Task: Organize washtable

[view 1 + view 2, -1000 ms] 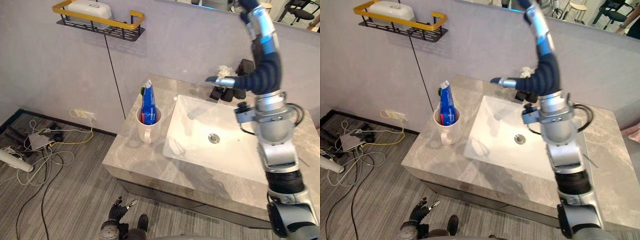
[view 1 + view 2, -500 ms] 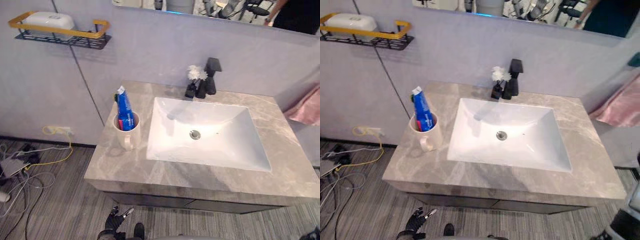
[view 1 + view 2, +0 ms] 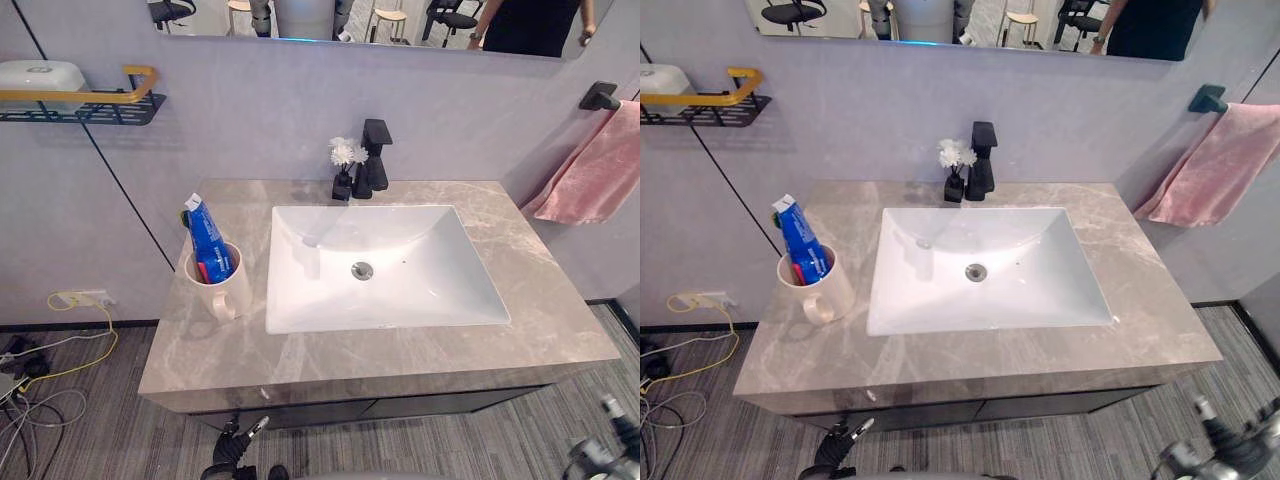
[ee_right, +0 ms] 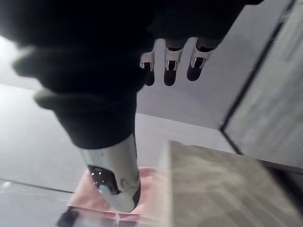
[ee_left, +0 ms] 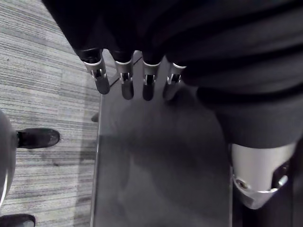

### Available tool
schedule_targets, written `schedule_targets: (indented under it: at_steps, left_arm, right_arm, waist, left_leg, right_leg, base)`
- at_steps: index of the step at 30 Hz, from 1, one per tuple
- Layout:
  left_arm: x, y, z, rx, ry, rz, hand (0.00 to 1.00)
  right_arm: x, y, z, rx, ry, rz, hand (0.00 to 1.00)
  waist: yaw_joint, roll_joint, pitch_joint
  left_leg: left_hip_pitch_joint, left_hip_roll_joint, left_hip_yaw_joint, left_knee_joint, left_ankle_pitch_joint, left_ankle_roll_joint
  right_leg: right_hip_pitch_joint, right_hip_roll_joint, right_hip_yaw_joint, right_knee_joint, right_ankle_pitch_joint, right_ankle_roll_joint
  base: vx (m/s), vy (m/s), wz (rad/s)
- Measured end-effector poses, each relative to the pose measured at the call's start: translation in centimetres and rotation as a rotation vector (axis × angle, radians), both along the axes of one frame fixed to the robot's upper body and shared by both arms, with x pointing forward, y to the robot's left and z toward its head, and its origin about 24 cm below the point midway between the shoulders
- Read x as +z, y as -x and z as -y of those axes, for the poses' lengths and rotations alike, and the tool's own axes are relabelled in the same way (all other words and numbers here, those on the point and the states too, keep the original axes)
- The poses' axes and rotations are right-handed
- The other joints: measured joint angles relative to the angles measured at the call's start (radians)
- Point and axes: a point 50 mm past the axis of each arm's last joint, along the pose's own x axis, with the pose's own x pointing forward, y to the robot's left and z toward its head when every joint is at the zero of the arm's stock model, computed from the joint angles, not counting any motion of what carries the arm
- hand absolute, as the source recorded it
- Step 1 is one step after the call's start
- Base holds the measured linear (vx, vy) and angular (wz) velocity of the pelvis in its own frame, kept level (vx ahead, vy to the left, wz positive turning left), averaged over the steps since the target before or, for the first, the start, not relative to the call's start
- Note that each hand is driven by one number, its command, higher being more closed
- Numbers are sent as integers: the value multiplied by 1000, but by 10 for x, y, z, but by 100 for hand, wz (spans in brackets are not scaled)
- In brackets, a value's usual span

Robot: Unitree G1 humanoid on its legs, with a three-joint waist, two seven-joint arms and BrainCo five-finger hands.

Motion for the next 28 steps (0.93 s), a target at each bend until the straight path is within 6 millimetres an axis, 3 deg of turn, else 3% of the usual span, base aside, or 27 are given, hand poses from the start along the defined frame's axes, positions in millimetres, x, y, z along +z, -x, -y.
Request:
schedule_targets:
  at_steps: [5, 7, 13, 17, 19, 20, 28]
  left_arm:
    - [0, -5, 7, -24, 18, 10, 0]
    - [0, -6, 11, -56, 21, 15, 0]
    - [-5, -2, 12, -97, 20, -28, 0]
    - [-5, -3, 9, -116, 10, -35, 0]
    - [-5, -7, 7, -122, 4, -33, 0]
    - [-5, -9, 6, -125, 1, -32, 0]
    - [-3, -14, 2, -154, -18, -24, 0]
  right_arm:
    - [-50, -3, -47, 202, -236, -140, 0]
    - [-73, 7, -65, 273, -343, -234, 0]
    - [-106, 39, -88, 319, -537, -403, 0]
    - [-115, 38, -97, 354, -596, -436, 0]
    - [-116, 28, -99, 381, -603, -432, 0]
    - [-117, 23, -100, 395, -610, -423, 0]
    - [-119, 4, -104, 456, -611, -426, 0]
  waist:
    - [38, 20, 2]
    - [46, 24, 5]
    - [40, 38, 10]
    - [41, 27, 20]
    - [41, 28, 36]
    - [42, 16, 46]
    - [39, 6, 76]
  left_leg:
    - [6, 3, 7, -5, -5, -5]
    - [6, 3, -3, -6, -5, -6]
    - [11, 3, -22, -5, -8, -11]
    - [13, 0, -39, -5, -10, -13]
    - [21, -1, -45, -5, -10, -13]
    - [21, -2, -51, -5, -10, -13]
    - [24, -9, -63, -4, -10, -12]
  right_leg:
    - [3, 0, -11, 1, -6, -3]
    - [9, -1, -25, -1, -8, -7]
    - [32, 2, -40, -23, -8, -8]
    - [50, 2, -56, -39, -8, -8]
    - [63, 2, -60, -45, -8, -8]
    - [67, 1, -66, -48, -8, -8]
    - [79, 0, -77, -54, -8, -8]
  base:
    - [-7, -4, -2]
    - [19, -14, 14]
    - [53, -18, 8]
    - [35, -20, 13]
    - [2, -12, 8]
    - [-6, -12, 11]
    - [0, -7, 6]
